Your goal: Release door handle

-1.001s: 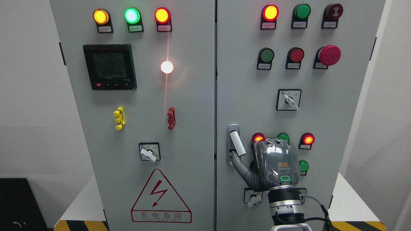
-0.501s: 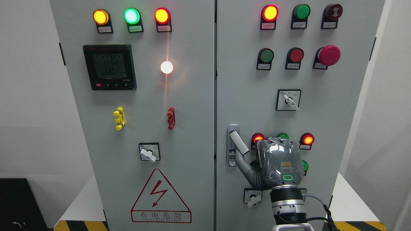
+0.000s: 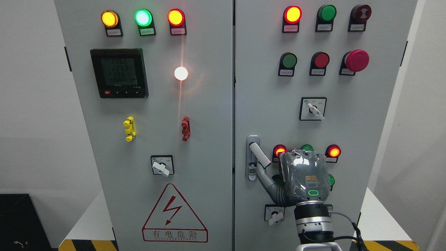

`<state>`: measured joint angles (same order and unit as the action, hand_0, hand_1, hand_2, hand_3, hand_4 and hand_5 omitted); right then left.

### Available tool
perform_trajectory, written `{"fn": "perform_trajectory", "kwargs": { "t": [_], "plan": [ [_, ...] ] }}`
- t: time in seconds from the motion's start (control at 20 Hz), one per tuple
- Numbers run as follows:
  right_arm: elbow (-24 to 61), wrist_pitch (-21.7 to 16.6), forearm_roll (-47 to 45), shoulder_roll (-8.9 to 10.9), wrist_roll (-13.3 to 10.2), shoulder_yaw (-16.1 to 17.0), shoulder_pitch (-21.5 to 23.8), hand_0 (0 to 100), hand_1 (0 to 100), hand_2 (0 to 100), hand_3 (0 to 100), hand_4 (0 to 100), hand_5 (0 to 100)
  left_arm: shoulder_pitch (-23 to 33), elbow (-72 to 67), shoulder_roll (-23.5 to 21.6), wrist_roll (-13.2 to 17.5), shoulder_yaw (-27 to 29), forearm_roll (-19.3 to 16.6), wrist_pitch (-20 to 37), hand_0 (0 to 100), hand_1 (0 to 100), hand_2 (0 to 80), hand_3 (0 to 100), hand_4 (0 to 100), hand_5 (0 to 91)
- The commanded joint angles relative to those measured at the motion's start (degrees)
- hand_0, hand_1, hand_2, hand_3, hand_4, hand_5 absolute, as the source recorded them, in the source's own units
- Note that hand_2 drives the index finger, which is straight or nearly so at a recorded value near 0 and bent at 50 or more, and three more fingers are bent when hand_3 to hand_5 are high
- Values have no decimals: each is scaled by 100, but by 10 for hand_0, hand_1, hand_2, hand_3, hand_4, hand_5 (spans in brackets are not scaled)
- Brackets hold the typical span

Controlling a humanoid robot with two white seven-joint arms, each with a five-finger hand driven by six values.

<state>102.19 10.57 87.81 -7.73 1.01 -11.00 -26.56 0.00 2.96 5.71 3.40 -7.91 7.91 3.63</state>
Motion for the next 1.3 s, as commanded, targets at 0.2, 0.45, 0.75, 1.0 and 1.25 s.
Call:
{"fn": "perform_trajectory", "kwargs": {
  "t": [0.2,0.45,0.75,1.0,1.25],
  "plan": [
    [47,-2,0,-1,4,37,2,454,203,946,1000,915,983,105,3,0,3,0,0,-3,120,556,0,0,0,0],
    [73,-2,-18,-1,-5,37,2,454,202,944,1000,914,984,105,3,0,3,0,0,-3,120,556,0,0,0,0],
    [100,-2,-18,-1,-5,46,2,456,201,943,1000,914,985,105,3,0,3,0,0,-3,120,556,0,0,0,0],
    [117,-2,-27,-1,-5,81,2,457,198,940,1000,915,985,114,3,0,3,0,0,-3,120,556,0,0,0,0],
    [126,-2,-27,-1,-5,125,2,458,197,938,1000,916,985,105,3,0,3,0,0,-3,120,556,0,0,0,0]
  ]
}}
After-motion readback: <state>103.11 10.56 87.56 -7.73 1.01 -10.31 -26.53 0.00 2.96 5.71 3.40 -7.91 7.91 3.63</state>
